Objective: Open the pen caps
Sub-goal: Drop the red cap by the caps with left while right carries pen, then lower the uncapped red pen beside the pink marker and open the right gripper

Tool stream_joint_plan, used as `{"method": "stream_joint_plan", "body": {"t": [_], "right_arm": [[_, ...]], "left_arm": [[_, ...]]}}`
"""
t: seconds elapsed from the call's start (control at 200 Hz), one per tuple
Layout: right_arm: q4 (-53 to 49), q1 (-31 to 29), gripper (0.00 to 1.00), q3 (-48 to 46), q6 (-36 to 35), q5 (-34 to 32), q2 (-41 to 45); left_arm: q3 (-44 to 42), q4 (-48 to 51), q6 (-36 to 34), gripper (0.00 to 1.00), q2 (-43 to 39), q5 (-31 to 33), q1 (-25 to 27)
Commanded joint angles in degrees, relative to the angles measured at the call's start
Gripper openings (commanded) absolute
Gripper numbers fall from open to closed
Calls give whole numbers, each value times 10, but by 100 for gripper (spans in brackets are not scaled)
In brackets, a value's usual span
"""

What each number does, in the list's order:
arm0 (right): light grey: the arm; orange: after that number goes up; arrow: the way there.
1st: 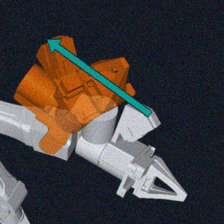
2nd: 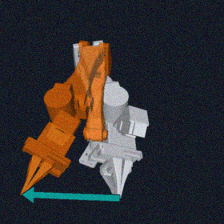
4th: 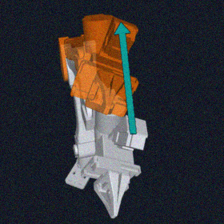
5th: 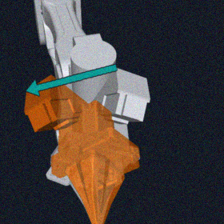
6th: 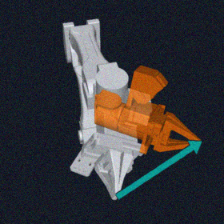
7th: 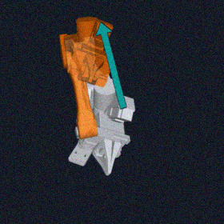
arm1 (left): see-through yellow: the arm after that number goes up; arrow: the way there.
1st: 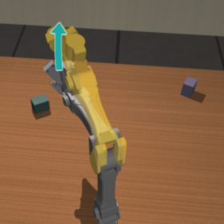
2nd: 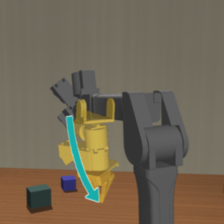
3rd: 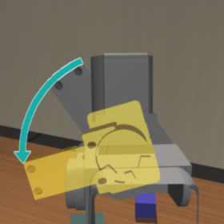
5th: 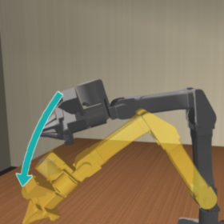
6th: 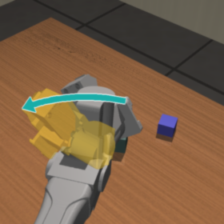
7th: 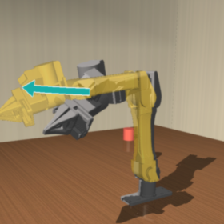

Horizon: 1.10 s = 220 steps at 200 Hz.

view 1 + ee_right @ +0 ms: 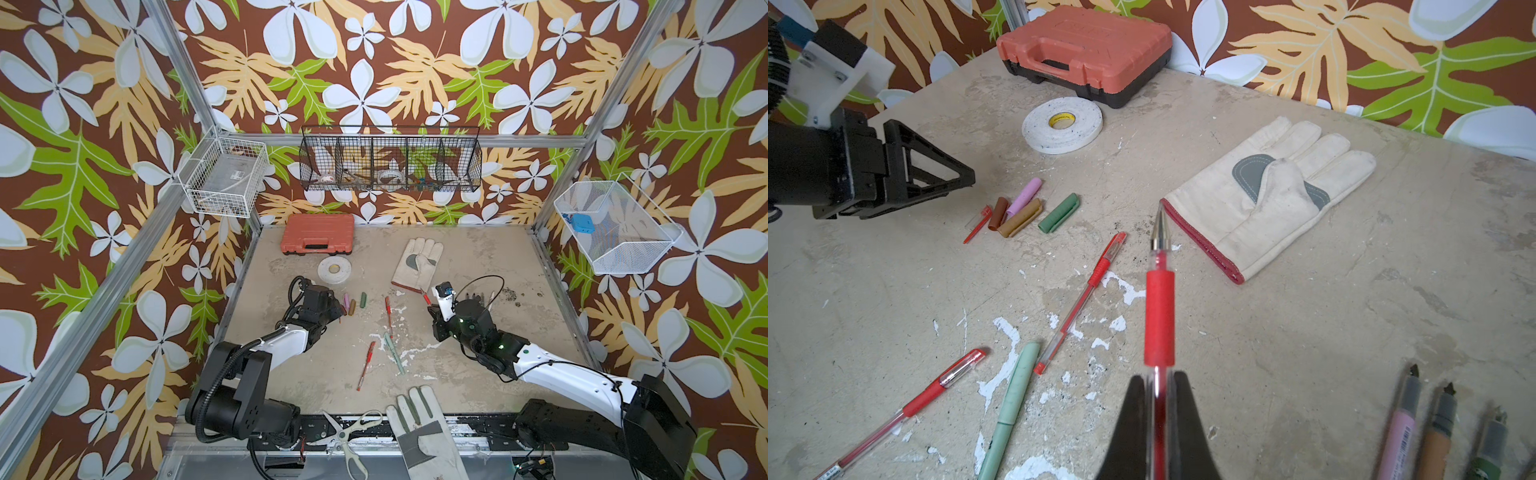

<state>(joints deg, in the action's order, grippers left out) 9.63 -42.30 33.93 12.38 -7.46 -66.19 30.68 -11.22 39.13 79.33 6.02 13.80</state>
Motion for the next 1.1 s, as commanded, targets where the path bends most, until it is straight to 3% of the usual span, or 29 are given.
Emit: {"method": "stream_joint_plan", "body": {"t": [0.0,0.16,0.39,0.766,1.096], "right_arm": [[7,21,0,-4,30,-8,4],[-25,90,0,-14,107,-43,5],[-38,148,0,-21,147,-62,-36],[-98,178,0,89,142,-39,-244],[-112,185,7,130,141,-68,-311]], "left_arm": [[-18,-43,-11,59,-32,-20,1],[-75,-171,-13,61,-94,-119,32],[-56,-206,-77,66,-122,-121,140],[-36,-265,-117,67,-61,-243,162],[-15,-271,-121,67,-19,-301,169]]}}
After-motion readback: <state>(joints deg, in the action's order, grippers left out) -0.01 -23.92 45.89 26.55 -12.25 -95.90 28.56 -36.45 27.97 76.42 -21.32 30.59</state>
